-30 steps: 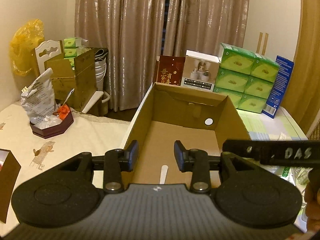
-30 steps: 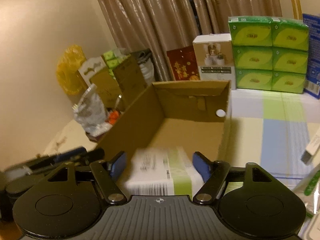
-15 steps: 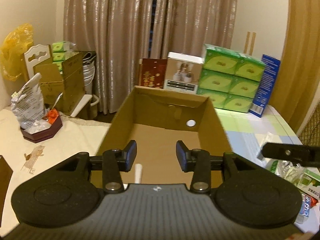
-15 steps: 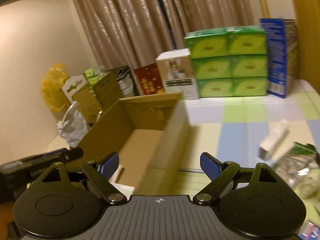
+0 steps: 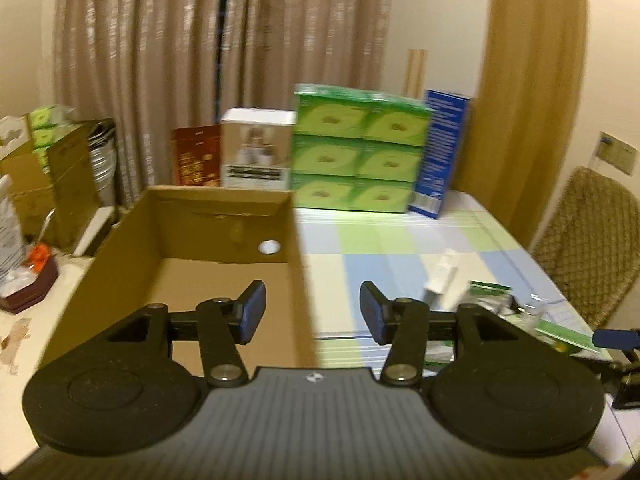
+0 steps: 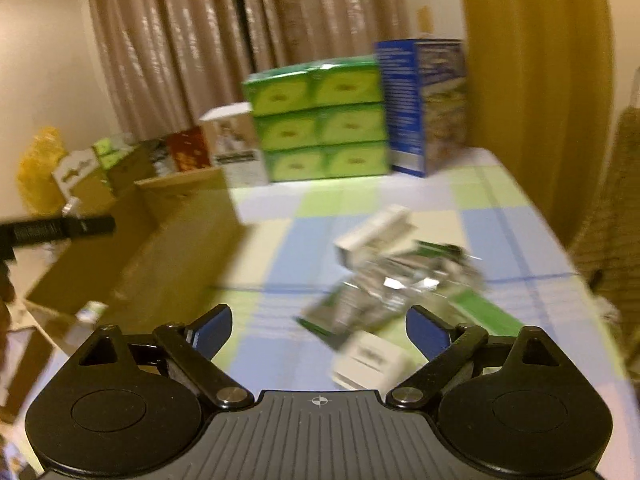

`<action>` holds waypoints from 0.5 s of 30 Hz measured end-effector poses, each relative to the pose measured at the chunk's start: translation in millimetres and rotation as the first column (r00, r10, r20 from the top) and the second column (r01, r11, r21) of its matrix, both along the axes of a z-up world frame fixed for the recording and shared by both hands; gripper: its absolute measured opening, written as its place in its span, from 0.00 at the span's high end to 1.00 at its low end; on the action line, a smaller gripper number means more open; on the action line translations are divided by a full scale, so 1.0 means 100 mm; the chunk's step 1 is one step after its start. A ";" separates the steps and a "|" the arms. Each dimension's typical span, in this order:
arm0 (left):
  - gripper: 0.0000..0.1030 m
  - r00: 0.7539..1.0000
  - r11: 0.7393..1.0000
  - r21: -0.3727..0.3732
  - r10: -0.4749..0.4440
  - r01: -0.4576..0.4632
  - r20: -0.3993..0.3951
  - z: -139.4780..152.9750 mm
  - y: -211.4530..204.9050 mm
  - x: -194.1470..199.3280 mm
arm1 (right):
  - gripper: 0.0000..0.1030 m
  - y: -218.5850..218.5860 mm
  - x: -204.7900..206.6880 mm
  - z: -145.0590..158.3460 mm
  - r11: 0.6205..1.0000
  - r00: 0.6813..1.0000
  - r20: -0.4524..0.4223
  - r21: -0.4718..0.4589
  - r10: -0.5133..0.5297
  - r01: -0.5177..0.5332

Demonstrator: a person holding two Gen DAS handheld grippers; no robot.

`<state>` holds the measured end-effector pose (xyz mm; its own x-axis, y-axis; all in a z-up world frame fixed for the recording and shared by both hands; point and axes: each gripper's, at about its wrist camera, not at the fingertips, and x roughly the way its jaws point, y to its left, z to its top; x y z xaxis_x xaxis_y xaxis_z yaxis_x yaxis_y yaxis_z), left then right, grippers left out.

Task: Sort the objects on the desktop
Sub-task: 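Move the left tool toward the white plug while the right tool approaches the floss box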

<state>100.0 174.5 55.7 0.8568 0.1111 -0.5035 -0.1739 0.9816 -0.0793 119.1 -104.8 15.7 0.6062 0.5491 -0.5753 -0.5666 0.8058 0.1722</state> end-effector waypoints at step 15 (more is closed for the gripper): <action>0.23 0.976 0.978 0.016 -0.208 0.210 -0.065 -0.22 -0.99 0.11 | 0.09 -1.11 -0.18 -0.42 0.974 0.975 -0.044 -0.063 -0.219 0.216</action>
